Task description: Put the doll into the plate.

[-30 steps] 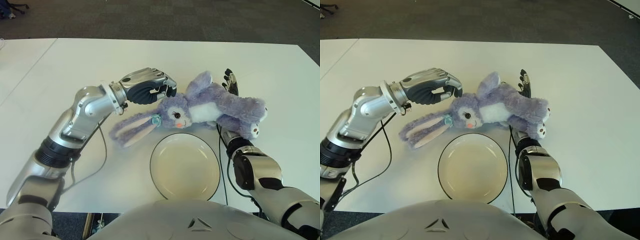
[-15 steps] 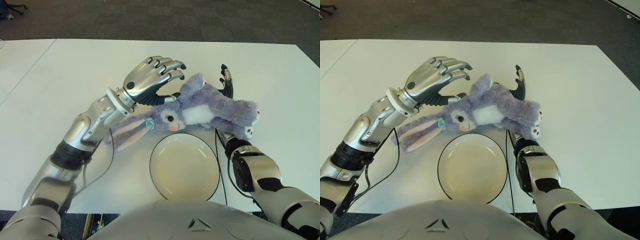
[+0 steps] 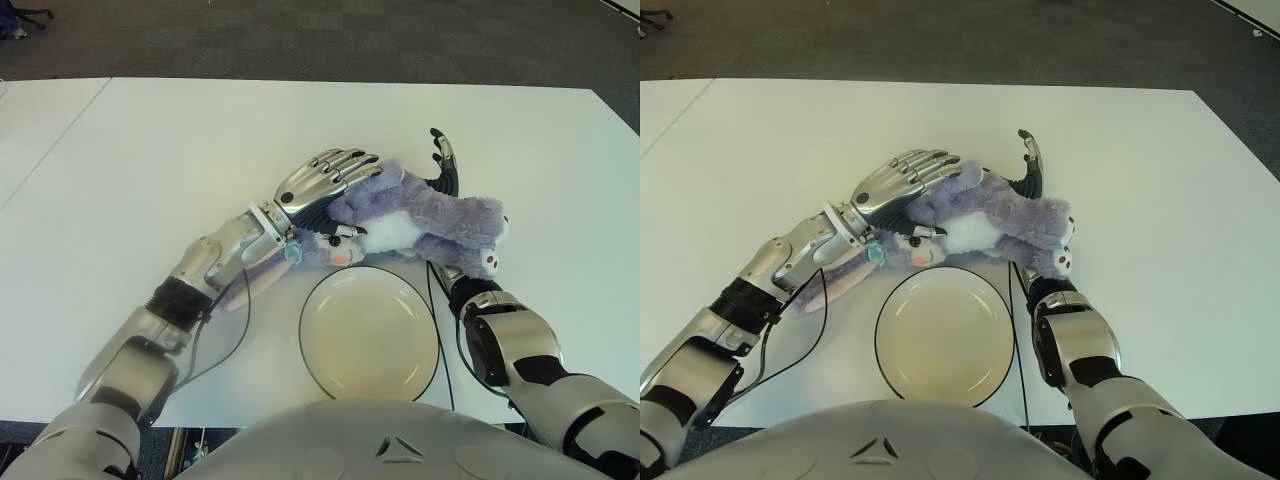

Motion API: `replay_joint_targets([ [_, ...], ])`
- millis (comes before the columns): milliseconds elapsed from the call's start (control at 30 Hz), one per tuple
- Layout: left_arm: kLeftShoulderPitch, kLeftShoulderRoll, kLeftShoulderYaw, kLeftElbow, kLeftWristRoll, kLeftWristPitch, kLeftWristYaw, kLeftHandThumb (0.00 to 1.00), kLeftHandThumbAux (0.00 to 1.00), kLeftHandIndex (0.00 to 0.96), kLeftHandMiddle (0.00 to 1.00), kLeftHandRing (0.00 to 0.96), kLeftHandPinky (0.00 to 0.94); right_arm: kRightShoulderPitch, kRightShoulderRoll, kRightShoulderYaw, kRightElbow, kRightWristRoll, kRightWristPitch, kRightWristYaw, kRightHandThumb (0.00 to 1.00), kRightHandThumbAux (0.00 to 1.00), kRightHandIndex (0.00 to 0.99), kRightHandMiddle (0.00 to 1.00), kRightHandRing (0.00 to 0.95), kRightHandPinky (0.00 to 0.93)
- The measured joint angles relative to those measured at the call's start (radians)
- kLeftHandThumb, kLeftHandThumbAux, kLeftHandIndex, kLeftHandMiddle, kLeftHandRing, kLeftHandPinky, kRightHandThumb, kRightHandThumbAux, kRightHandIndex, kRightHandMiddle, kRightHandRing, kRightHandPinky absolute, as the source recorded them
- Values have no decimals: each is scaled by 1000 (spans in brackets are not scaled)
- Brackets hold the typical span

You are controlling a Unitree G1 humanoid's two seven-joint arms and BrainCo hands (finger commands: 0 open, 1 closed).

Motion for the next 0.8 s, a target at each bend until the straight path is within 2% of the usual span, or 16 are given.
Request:
replay_joint_targets([
  [367,-96,-50,-17,159,-79,-63,-49,141,303,0,0,0,0,5,0,-29,-3,55,-29,139,80,645,163,41,0,0],
  [433,-105,-56,-18,176,-92,-68,-59,140,303,0,0,0,0,6,-1,-29,-5,55,-35,145,108,671,201,51,0,0],
  [700,-110,-60,-17,195,-138,-80,-108,133,282,0,0,0,0,7,-3,-29,-7,55,-36,133,176,719,239,64,0,0],
  [800,-107,-59,-17,195,-156,-80,-127,102,254,0,0,0,0,7,-3,-30,-7,55,-36,131,234,749,266,65,0,0],
])
